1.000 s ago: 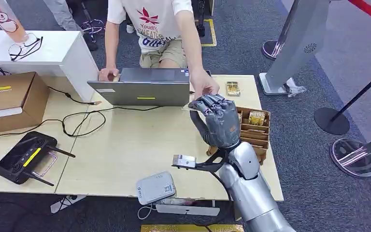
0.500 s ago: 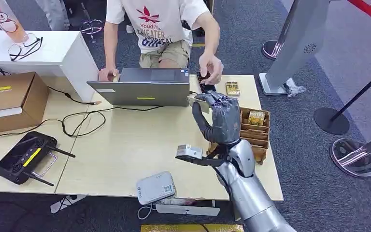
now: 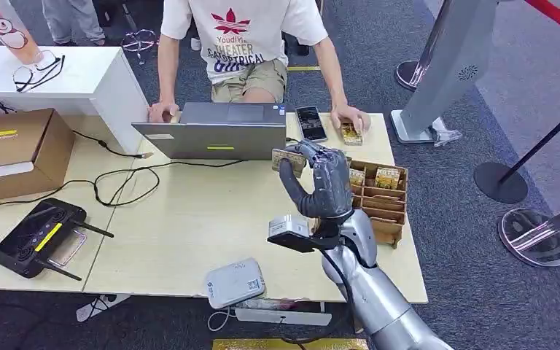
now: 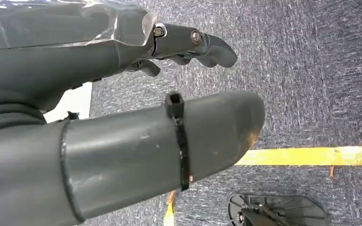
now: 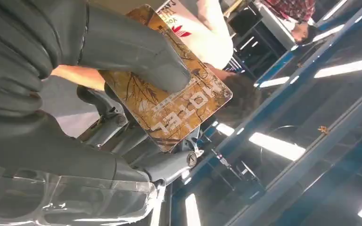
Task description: Pass the card to the sensor for recognition and then transmit it.
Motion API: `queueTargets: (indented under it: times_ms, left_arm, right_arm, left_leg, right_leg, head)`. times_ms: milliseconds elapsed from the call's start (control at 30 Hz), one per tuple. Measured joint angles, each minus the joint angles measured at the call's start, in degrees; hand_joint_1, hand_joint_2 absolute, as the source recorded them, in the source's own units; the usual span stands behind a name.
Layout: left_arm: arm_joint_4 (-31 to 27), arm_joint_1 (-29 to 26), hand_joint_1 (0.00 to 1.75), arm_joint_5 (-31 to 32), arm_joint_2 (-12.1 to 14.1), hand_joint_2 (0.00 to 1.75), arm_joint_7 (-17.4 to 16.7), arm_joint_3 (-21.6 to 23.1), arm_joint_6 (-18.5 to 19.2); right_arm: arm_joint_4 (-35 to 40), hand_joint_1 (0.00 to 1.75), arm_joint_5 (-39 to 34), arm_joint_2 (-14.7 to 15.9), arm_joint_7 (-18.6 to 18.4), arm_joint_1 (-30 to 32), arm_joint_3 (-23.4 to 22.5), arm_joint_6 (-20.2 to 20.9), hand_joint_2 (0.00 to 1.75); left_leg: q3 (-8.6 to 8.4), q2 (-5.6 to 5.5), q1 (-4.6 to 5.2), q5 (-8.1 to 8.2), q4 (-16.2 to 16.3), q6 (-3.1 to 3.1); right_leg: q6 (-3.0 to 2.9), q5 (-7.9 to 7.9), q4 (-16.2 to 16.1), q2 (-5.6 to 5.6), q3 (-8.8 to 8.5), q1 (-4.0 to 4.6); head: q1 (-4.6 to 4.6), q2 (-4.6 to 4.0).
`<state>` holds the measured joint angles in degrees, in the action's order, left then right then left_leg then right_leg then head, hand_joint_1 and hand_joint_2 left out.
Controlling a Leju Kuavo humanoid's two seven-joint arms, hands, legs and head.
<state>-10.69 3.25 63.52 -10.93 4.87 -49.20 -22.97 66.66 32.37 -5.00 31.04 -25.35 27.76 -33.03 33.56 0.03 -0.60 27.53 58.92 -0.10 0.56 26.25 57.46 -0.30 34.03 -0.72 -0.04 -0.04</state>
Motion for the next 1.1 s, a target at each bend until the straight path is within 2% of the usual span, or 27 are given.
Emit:
queueTargets:
  times_ms: [67, 133, 400, 567, 800, 1000, 1100]
  left_arm:
    - [0.00, -0.01, 0.00, 0.00, 0.00, 0.00, 0.00, 0.00, 0.00]
    - [0.00, -0.01, 0.00, 0.00, 0.00, 0.00, 0.00, 0.00, 0.00]
    - [0.02, -0.06, 0.00, -0.26, 0.00, 0.00, 0.00, -0.50, 0.42]
    - [0.26, -0.06, 0.00, 0.06, 0.00, 0.00, 0.13, -0.96, 0.59]
    - [0.37, 0.01, 0.00, 0.61, -0.02, 0.00, 0.13, -0.96, 0.59]
    - [0.50, -0.04, 0.00, -0.28, 0.00, 0.00, 0.61, -1.51, 0.59]
    - [0.72, -0.05, 0.00, -0.61, 0.02, 0.00, 0.98, -2.07, 0.59]
  right_arm:
    - [0.02, 1.75, -0.73, 0.11, 0.00, -0.01, 0.17, 0.45, 1.75]
    - [0.33, 1.75, -5.64, 0.28, -0.13, -0.02, 0.39, 3.98, 1.75]
    - [3.04, 1.75, -33.12, 1.86, -5.45, -0.01, 2.30, 29.65, 1.75]
    - [3.04, 1.75, -41.57, 2.80, -10.16, 0.53, 5.24, 40.88, 1.75]
    - [-1.48, 1.75, -45.48, 3.63, -13.59, 0.84, 11.95, 47.49, 1.75]
    - [-8.84, 1.75, -49.97, 3.63, -17.23, -2.53, 19.11, 54.38, 1.75]
    - [-12.54, 1.75, -50.92, 3.43, -18.58, -3.74, 23.23, 56.54, 1.75]
  left_leg:
    - [0.00, 0.00, 0.00, 0.00, 0.00, 0.00]
    - [0.00, 0.00, 0.00, 0.00, 0.00, 0.00]
    - [0.00, 0.00, 0.00, 0.00, 0.00, 0.00]
    - [0.00, 0.00, 0.00, 0.00, 0.00, 0.00]
    - [0.01, 0.00, 0.00, 0.00, 0.00, 0.00]
    - [0.01, -0.01, -0.01, 0.00, 0.00, 0.00]
    - [0.01, -0.01, -0.01, 0.00, 0.00, 0.00]
  right_leg:
    - [0.00, 0.00, 0.00, 0.00, 0.00, 0.00]
    - [0.00, 0.00, 0.00, 0.00, 0.00, 0.00]
    - [0.00, 0.00, 0.00, 0.00, 0.01, 0.00]
    - [0.00, 0.00, 0.00, 0.00, 0.01, 0.00]
    - [0.00, 0.00, 0.00, 0.00, 0.00, 0.00]
    - [0.00, 0.00, 0.00, -0.01, -0.02, 0.00]
    - [0.00, 0.00, 0.00, -0.02, -0.02, 0.00]
  head:
    - [0.00, 0.00]
    - [0.00, 0.00]
    - [0.00, 0.00]
    - [0.00, 0.00]
    - [0.00, 0.00]
    - [0.00, 0.00]
    - [0.00, 0.00]
